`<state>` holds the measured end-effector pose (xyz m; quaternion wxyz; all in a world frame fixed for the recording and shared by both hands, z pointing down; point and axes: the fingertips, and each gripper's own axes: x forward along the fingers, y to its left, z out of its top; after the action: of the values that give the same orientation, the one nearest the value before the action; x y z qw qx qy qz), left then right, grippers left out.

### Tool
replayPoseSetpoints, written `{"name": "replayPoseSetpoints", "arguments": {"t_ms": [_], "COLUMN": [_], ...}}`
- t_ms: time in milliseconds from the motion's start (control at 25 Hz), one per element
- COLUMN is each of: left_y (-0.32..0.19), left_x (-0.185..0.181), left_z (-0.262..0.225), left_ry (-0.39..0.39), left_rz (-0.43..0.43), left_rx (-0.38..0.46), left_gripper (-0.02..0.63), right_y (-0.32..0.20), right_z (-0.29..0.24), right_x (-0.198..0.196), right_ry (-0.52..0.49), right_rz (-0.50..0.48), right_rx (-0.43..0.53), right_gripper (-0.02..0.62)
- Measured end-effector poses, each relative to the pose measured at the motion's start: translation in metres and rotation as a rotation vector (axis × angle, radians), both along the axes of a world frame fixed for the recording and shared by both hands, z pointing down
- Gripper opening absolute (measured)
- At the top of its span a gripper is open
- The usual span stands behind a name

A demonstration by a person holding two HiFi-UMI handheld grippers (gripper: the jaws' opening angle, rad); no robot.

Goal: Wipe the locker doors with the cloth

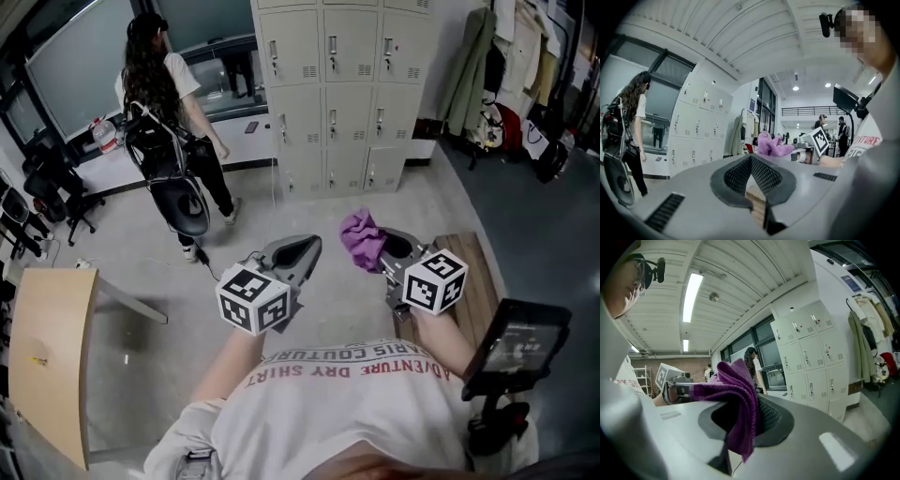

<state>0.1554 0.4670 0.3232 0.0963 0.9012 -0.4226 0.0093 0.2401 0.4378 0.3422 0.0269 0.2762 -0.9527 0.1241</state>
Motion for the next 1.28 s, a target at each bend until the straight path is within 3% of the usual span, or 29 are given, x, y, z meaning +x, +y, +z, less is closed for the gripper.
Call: {"name": "replayPoseSetpoints", "arguments": {"t_ms": [240, 560, 920, 1280], "left_y": [0.065, 0.116, 0.129, 0.150], "left_x": [0.071, 0.115, 0.141, 0.142], "left_z": [0.002, -0.014, -0.007, 0.006], "left_ry": [0.002, -0.027, -0.036, -0.039], "left_rz": [0.012, 0.019, 0.038, 0.051], "left_rx": [0.005, 0.017, 0.006, -0.012], "left_gripper": [0.002, 0.002, 0.002, 0.002], "right_y": [0.066, 0.117, 0.129, 0.150], "right_z": [0.003, -0.013, -0.013, -0.001], "right_x": [0.065, 0.105, 0.133, 0.131], "right_ry": [0.029, 0.004, -0.025, -0.027], "right_rz": [0.003, -0.002, 0.028, 0.031], "right_rx": [0.003, 0.026, 0.030, 0.026], "right_gripper": [0.069, 0.069, 0.069, 0.069]}}
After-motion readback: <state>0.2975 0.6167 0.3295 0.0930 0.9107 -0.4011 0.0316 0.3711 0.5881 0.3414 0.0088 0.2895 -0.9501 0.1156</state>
